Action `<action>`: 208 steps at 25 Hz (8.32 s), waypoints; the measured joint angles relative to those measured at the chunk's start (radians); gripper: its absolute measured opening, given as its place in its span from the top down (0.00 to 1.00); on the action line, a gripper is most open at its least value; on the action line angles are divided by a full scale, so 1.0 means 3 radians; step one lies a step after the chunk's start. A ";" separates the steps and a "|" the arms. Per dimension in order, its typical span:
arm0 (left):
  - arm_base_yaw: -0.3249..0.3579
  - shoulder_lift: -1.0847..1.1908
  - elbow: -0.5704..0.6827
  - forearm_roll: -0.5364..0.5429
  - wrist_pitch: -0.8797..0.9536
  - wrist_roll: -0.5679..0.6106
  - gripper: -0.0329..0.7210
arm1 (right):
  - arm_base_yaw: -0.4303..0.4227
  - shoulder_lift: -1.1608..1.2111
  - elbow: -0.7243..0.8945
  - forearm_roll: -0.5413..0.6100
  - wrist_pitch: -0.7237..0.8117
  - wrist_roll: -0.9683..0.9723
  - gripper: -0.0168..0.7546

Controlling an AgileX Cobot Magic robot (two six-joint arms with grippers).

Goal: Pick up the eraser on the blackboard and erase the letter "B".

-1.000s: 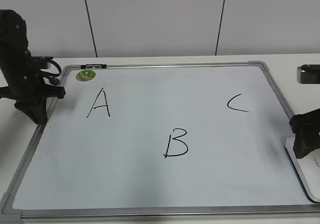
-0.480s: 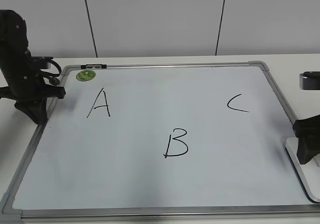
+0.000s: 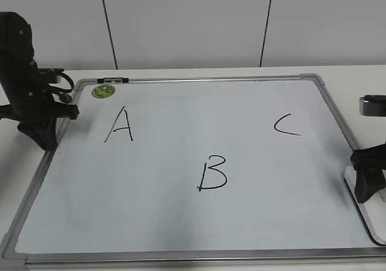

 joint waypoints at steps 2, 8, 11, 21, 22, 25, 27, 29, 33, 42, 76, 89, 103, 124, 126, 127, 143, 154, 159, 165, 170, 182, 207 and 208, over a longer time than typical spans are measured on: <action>0.0000 0.0000 0.0000 0.0000 0.0000 0.0000 0.93 | 0.0000 0.0086 0.0000 0.0000 -0.0051 -0.0001 0.11; 0.0000 0.0000 0.0000 0.0000 0.0000 0.0000 0.93 | 0.0000 0.0170 0.0000 0.0002 -0.0255 -0.0008 0.11; 0.0000 0.0000 0.0000 0.0000 0.0000 0.0000 0.93 | 0.0000 0.0242 0.0000 -0.0017 -0.0284 -0.0008 0.11; 0.0000 0.0000 0.0000 0.0000 0.0000 0.0000 0.93 | 0.0000 0.0391 -0.0004 -0.0082 -0.0405 -0.0008 0.11; 0.0000 0.0000 0.0000 0.0000 0.0000 0.0000 0.93 | 0.0000 0.0391 -0.0004 -0.0082 -0.0405 -0.0008 0.12; 0.0000 0.0000 0.0000 0.0000 0.0000 0.0000 0.93 | 0.0000 0.0404 -0.0007 -0.0082 -0.0405 -0.0008 0.18; 0.0000 0.0000 0.0000 0.0000 0.0000 0.0000 0.93 | 0.0000 0.0404 -0.0007 -0.0082 -0.0405 -0.0008 0.23; 0.0000 0.0000 0.0000 0.0000 0.0000 0.0000 0.93 | -0.0008 0.0404 -0.0007 -0.0082 -0.0405 -0.0008 0.27; 0.0000 0.0000 0.0000 0.0000 0.0000 0.0000 0.93 | -0.0008 0.0404 -0.0007 -0.0106 -0.0411 -0.0008 0.29; 0.0000 0.0000 0.0000 0.0000 0.0000 0.0000 0.93 | -0.0008 0.0404 -0.0007 -0.0119 -0.0403 -0.0009 0.29; 0.0000 0.0000 -0.0007 0.0000 0.0000 0.0000 0.93 | 0.1285 0.1550 -0.2333 0.0115 0.0898 -0.0003 0.29; 0.0000 0.0000 -0.0007 -0.0002 0.0003 0.0000 0.93 | 0.1500 0.1936 -0.2570 0.0037 0.0942 0.0101 0.29; 0.0000 0.0000 -0.0007 -0.0041 0.0003 0.0000 0.93 | 0.1797 0.1945 -0.2589 0.0021 0.0932 0.0117 0.29; 0.0000 0.0000 -0.0007 -0.0042 0.0003 0.0000 0.93 | 0.2090 0.1957 -0.2589 -0.0114 0.0922 0.0467 0.29; 0.0000 0.0000 -0.0007 -0.0042 0.0003 0.0000 0.93 | 0.2056 0.1957 -0.2589 -0.0139 0.0922 0.0491 0.29; 0.0000 0.0000 -0.0007 -0.0042 0.0003 0.0000 0.93 | 0.2019 0.1957 -0.2589 -0.0160 0.0929 0.0506 0.29; 0.0000 0.0000 -0.0007 -0.0029 0.0003 0.0000 0.93 | 0.1429 0.1951 -0.2608 -0.0528 0.0947 0.0614 0.29; 0.0000 0.0000 -0.0007 -0.0016 0.0003 0.0000 0.93 | 0.1363 0.1410 -0.2555 -0.0548 0.0958 0.0571 0.29; 0.0000 0.0000 -0.0007 -0.0016 0.0003 0.0000 0.93 | 0.1173 0.1292 -0.2483 -0.0548 0.0963 0.0515 0.29; 0.0000 0.0000 -0.0007 -0.0016 0.0003 0.0000 0.93 | 0.0706 0.1102 -0.2065 -0.0297 0.0907 0.0310 0.29; 0.0000 0.0000 -0.0007 -0.0016 0.0003 0.0000 0.93 | 0.0293 0.1040 -0.1911 0.0069 0.0879 -0.0064 0.29; 0.0000 0.0000 -0.0007 -0.0016 0.0003 0.0000 0.93 | 0.0011 0.1112 -0.1897 0.0008 0.0859 -0.0180 0.29; 0.0000 0.0000 -0.0007 -0.0016 0.0003 0.0000 0.93 | 0.0011 0.1473 -0.2039 -0.0106 0.0699 -0.0180 0.29; 0.0000 0.0000 -0.0007 -0.0016 0.0003 0.0000 0.93 | 0.0011 0.1499 -0.2069 -0.0106 0.0699 -0.0180 0.29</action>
